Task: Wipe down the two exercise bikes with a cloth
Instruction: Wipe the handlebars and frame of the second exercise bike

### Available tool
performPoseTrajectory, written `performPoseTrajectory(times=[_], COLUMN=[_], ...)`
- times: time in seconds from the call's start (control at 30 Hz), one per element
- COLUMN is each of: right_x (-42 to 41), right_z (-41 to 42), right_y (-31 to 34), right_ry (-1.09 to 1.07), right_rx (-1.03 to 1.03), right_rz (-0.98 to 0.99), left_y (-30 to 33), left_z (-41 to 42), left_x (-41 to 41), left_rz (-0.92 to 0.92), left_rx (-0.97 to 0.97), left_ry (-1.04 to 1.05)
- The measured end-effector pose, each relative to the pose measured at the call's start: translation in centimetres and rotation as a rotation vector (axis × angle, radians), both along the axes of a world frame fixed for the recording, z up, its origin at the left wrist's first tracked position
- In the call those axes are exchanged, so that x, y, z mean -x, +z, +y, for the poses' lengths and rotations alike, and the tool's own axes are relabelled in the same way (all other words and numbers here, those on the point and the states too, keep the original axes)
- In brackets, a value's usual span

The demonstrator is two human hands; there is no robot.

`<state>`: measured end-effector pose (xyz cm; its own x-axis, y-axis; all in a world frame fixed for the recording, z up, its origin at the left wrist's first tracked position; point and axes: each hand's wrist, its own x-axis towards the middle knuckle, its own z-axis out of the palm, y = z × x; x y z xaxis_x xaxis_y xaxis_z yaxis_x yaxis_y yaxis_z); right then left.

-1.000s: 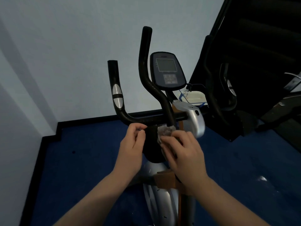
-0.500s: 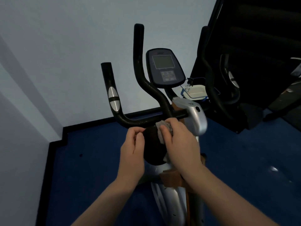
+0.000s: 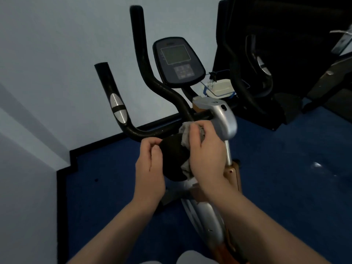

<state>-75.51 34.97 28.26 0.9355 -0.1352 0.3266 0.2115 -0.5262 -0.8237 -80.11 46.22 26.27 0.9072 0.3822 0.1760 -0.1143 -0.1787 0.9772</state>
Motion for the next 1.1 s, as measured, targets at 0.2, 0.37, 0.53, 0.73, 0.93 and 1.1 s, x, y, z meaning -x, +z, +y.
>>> performPoseTrajectory(times=[0.2,0.37,0.53,0.73,0.93,1.1], right_x=[1.7,-0.7,2.2,1.2,5.1,3.6], right_z=[-0.6,0.0,-2.6,1.0,0.0,3.2], right_y=[-0.6,1.0,-0.8,1.4,-0.6,1.1], right_ry=[0.018,0.118,0.212,0.248,0.362,0.349], right_rx=[0.021,0.214,0.103,0.496,0.09,-0.004], right_rz=[0.022,-0.041,-0.132,-0.408,-0.105,-0.085], left_y=[-0.1,-0.3,0.1,-0.1,-0.2,0.5], left_z=[0.0,-0.3,0.4,2.1,2.5,2.8], left_x=[-0.1,-0.1,0.2,1.0,1.8,1.5], left_rz=[-0.003,-0.023,-0.009,0.055,0.075,0.063], left_rx=[0.012,0.052,0.121,0.28,0.331,0.319], left_ry=[-0.011,0.014,-0.057,-0.089,-0.113,-0.152])
